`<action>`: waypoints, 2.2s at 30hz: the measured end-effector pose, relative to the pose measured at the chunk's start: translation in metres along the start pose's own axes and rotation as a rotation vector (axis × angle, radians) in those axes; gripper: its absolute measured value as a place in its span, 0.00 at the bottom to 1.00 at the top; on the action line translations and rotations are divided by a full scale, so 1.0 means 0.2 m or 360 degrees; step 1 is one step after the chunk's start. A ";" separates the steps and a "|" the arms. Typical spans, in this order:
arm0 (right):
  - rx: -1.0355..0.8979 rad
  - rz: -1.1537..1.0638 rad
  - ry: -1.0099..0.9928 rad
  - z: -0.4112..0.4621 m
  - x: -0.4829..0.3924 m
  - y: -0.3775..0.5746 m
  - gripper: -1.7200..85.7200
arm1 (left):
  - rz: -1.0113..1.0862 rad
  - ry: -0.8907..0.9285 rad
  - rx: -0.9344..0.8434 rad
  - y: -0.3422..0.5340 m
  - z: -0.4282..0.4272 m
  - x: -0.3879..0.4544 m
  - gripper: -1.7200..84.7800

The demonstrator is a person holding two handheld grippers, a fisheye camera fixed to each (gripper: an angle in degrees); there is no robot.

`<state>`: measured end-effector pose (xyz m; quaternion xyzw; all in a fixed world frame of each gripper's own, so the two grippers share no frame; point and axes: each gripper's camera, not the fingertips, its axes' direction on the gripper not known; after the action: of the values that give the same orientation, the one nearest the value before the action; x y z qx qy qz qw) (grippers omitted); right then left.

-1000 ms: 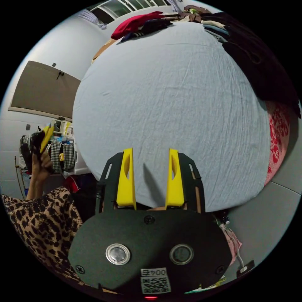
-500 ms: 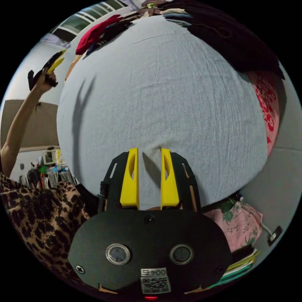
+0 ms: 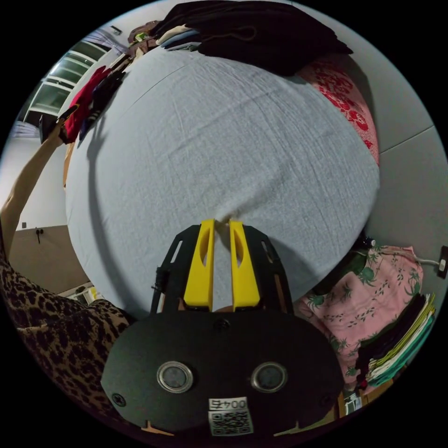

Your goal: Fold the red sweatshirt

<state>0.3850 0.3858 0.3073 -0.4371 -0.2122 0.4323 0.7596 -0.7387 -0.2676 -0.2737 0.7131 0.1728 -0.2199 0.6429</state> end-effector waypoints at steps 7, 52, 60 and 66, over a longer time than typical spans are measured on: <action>0.0025 0.0018 -0.0028 -0.07 -0.02 0.01 0.07 | -0.0298 0.0491 0.0468 -0.36 -0.75 -0.32 0.06; -0.0146 -0.0602 -0.1094 -0.48 0.15 0.19 0.21 | -0.1035 0.0473 -0.0279 1.22 -2.07 -0.21 0.20; -0.0122 -0.0520 -0.1154 -0.48 0.00 0.23 0.21 | -0.1689 0.0710 -0.0421 1.42 -1.89 -0.49 0.21; 0.0000 -0.0391 -0.1142 -0.52 -0.21 0.15 0.24 | -0.1819 0.0933 -0.0481 1.43 -1.88 -0.47 0.20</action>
<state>0.4221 0.3076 0.2296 -0.2292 -0.5156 0.4637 0.6831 -0.6331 0.0766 0.0461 0.4413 0.7211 -0.2967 0.4441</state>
